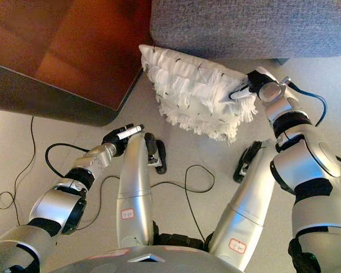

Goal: Pick up the pillow and put it on the sofa.

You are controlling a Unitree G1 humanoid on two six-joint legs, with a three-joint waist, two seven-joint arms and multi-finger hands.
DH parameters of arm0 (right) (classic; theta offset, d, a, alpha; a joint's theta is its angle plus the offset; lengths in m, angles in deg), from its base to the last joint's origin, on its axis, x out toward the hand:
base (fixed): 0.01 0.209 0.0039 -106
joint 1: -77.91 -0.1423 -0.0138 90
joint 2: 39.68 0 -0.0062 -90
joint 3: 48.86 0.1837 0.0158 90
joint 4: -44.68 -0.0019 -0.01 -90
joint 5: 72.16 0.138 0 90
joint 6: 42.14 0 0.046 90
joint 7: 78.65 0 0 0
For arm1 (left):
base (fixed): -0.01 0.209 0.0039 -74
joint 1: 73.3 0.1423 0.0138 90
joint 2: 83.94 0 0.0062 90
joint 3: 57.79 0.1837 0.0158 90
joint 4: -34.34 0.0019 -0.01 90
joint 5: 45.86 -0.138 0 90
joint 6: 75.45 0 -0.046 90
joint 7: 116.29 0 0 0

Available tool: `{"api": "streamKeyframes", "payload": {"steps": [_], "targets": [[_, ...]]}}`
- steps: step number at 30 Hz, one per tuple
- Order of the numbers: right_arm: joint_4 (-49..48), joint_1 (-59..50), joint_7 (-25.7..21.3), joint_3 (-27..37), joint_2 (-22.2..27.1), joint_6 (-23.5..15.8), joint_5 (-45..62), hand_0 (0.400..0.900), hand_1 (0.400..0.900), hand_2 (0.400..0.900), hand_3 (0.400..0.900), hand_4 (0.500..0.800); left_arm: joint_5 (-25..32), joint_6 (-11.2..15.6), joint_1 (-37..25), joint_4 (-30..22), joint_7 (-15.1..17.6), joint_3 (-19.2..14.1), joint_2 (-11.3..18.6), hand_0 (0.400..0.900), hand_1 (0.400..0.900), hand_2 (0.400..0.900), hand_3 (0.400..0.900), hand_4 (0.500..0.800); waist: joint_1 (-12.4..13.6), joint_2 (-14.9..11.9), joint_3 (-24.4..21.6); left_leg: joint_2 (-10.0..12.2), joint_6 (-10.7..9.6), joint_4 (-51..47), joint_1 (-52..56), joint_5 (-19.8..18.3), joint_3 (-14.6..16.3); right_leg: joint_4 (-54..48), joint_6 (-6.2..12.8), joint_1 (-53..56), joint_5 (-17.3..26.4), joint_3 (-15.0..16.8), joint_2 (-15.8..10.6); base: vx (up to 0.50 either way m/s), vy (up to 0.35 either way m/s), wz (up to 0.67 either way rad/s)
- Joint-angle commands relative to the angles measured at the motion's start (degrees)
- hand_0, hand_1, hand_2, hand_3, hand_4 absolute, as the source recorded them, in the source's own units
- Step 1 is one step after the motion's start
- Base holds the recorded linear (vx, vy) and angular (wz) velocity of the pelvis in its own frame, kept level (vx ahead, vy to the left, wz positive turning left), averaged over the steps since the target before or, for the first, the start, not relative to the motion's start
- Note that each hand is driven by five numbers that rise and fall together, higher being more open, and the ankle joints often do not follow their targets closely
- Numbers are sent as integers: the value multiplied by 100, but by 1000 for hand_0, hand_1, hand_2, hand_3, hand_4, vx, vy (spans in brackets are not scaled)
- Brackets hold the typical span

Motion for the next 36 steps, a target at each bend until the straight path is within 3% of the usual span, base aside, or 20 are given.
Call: {"api": "streamKeyframes", "payload": {"steps": [1, 9, 15, 21, 27, 29, 32, 36], "targets": [[-219, -730, -295, 424, 221, -261, 170, 400, 400, 400, 400, 500, -432, -811, 1524, 1017, 209, 563, 137, 900, 900, 900, 900, 800, 192, -161, 556, 165, 207, -104, 286, -228, -150, 355, -392, 534, -684, 305, -213, 0, 0, 0], [-302, -655, -278, 526, 166, -343, 179, 400, 400, 400, 400, 500, -462, -784, 1549, 1008, 165, 580, 59, 900, 900, 900, 900, 800, 133, -194, 368, 361, 194, -868, 855, -40, 46, -494, -358, 1108, -453, 88, -135, 12, 10, -2], [-742, -216, -140, 627, 157, -555, 1, 400, 400, 400, 400, 500, -686, -684, 1753, 945, 87, 562, 9, 900, 900, 900, 900, 800, 118, -305, 238, 485, 81, -2659, 2259, 601, 505, -2201, -78, 2289, 334, -460, -288, 97, 47, -5], [-1596, 451, 89, 783, 276, -660, -41, 400, 400, 400, 400, 500, -1057, -657, 2020, 860, -14, 535, 95, 900, 900, 900, 900, 800, 195, -522, 35, 341, 48, -4996, 4165, 1369, 946, -4036, 170, 3925, 1136, -1127, -600, 187, 13, -3], [-2570, 1217, 427, 1036, 499, -700, -129, 400, 400, 400, 400, 500, -1465, -801, 2223, 717, -46, 388, 157, 900, 900, 900, 900, 800, 211, -796, -402, 117, 48, -6373, 5713, 1765, 1266, -5634, 298, 5616, 1688, -1794, -656, 210, -29, 3], [-2924, 1426, 524, 1109, 571, -648, -168, 400, 400, 400, 400, 500, -1536, -868, 2290, 653, -28, 328, 159, 900, 900, 900, 900, 800, 185, -874, -570, 64, 57, -6802, 6177, 1893, 1390, -6164, 376, 6136, 1892, -1990, -611, 204, -65, 3], [-3528, 1722, 704, 1275, 690, -603, -208, 400, 400, 400, 400, 500, -1692, -1040, 2453, 578, -78, 189, 170, 900, 900, 900, 900, 800, 104, -972, -955, -47, 68, -7744, 6913, 2271, 1618, -7329, 464, 7007, 2369, -2305, -345, 243, -61, 1], [-4077, 1868, 800, 1499, 860, -713, -446, 400, 400, 400, 400, 500, -1896, -1153, 2693, 615, -121, -43, 170, 900, 900, 900, 900, 800, 30, -1030, -1408, -120, 16, -8593, 7617, 2497, 1775, -8194, 597, 7732, 2633, -2420, -72, 255, -41, -6]]}}
